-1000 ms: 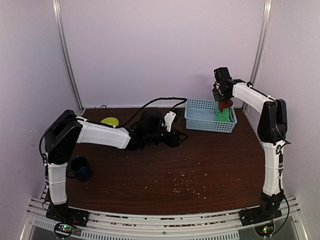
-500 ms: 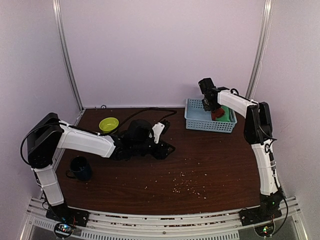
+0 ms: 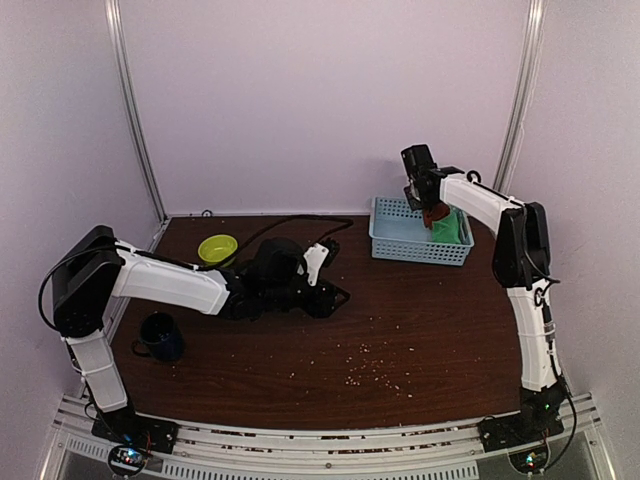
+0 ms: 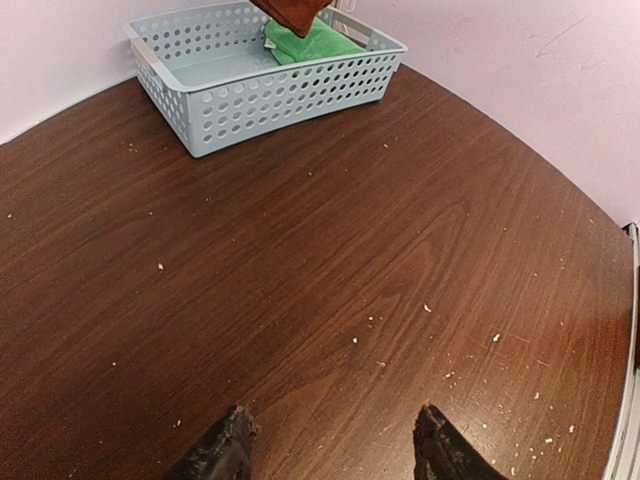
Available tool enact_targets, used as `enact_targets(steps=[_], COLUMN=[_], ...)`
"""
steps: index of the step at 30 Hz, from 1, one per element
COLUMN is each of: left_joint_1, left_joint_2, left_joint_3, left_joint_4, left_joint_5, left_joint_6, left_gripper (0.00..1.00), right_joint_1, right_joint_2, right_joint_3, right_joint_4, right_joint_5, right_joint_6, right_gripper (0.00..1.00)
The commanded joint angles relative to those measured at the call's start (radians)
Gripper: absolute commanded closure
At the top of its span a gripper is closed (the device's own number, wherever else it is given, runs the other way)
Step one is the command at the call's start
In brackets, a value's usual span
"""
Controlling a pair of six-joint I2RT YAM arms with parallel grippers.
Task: Roll the towels
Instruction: Place the towel in the storage box.
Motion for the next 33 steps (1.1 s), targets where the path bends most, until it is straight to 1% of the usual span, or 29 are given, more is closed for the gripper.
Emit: enact_targets(steps=[1, 5, 6, 10, 14, 17, 21, 26, 31, 32, 33], left_joint_1=[-0.004, -0.005, -0.005, -0.004, -0.004, -0.004, -0.005, -0.004, -0.004, -0.004, -0.004], left_joint_2=[-0.005, -0.005, -0.007, -0.018, -0.026, -0.036, -0.049, -0.052, -0.057, -0.059, -0.059], left_joint_3=[0.007, 0.014, 0.016, 0.011, 0.006, -0.004, -0.021, -0.031, -0.044, -0.046, -0.048], left_joint_4=[0.027, 0.014, 0.007, -0.004, -0.015, -0.019, -0.024, -0.028, -0.026, -0.025, -0.026], left_joint_5=[-0.006, 0.000, -0.002, -0.009, -0.013, -0.016, -0.026, -0.031, -0.030, -0.031, -0.031], left_joint_6=[-0.018, -0.021, -0.019, -0.012, -0.011, -0.013, -0.006, -0.006, -0.013, -0.014, -0.015], left_gripper=[0.43, 0.43, 0.43, 0.43, 0.43, 0.43, 0.43, 0.43, 0.43, 0.43, 0.43], right_joint_1=[0.008, 0.052, 0.057, 0.061, 0.060, 0.059, 0.056, 0.048, 0.032, 0.026, 0.019], right_joint_2=[-0.020, 0.046, 0.059, 0.086, 0.133, 0.157, 0.179, 0.215, 0.241, 0.243, 0.246], right_joint_3=[-0.009, -0.012, -0.014, -0.021, -0.025, -0.029, -0.040, -0.017, 0.002, 0.009, 0.020], right_joint_4=[0.017, 0.049, 0.055, 0.050, 0.088, 0.092, 0.091, 0.026, 0.000, -0.005, -0.012], right_joint_5=[0.121, 0.309, 0.331, 0.346, 0.406, 0.422, 0.416, 0.304, 0.234, 0.220, 0.197], right_joint_6=[0.052, 0.004, 0.000, 0.012, -0.007, -0.003, -0.001, 0.066, 0.115, 0.133, 0.149], right_gripper=[1.00, 1.00, 1.00, 1.00, 1.00, 1.00, 1.00, 1.00, 1.00, 0.94, 0.85])
